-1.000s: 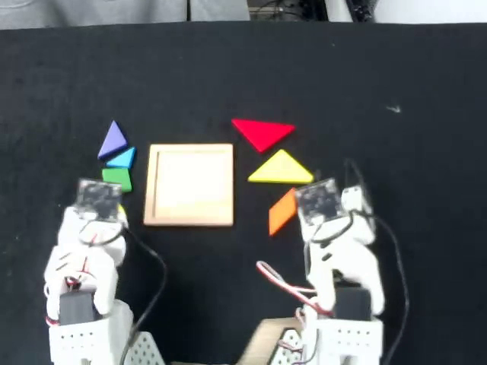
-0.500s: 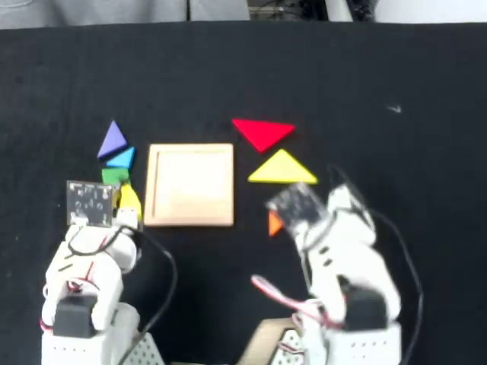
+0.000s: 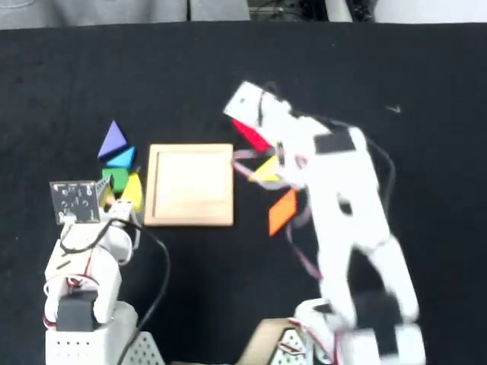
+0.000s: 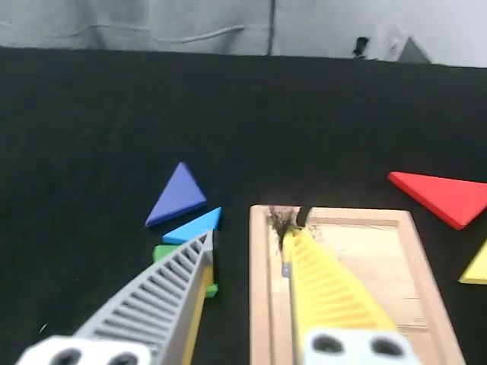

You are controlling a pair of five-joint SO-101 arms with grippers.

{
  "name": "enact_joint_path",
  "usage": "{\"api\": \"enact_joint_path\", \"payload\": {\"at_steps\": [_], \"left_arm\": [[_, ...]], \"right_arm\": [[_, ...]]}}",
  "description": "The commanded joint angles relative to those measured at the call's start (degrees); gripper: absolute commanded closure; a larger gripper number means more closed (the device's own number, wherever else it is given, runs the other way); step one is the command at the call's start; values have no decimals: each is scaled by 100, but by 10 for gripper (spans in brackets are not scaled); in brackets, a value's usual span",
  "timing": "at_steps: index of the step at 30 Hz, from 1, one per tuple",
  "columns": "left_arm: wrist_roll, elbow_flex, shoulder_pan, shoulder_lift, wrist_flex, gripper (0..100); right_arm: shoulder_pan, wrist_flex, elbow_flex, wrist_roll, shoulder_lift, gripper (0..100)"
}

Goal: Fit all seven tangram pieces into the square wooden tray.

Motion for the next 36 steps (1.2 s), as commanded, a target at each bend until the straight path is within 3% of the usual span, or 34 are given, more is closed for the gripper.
{"api": "enact_joint_path", "payload": {"at_steps": [1, 6, 12, 19, 36], "left_arm": [[62, -365, 259, 149, -141, 841], [9, -576, 259, 1398, -624, 841], [185, -1033, 382, 4097, -1662, 841], [220, -1956, 374, 6884, -1978, 845], [220, -2088, 409, 7121, -2013, 845]], "right_arm": [[-53, 633, -1420, 536, 1235, 821], [-88, 1574, -2580, 1196, 2369, 798], [220, 1811, -3662, 1749, 3248, 571], [308, 2110, -4453, 2321, 4356, 603], [264, 2356, -5191, 2031, 5455, 605]]}}
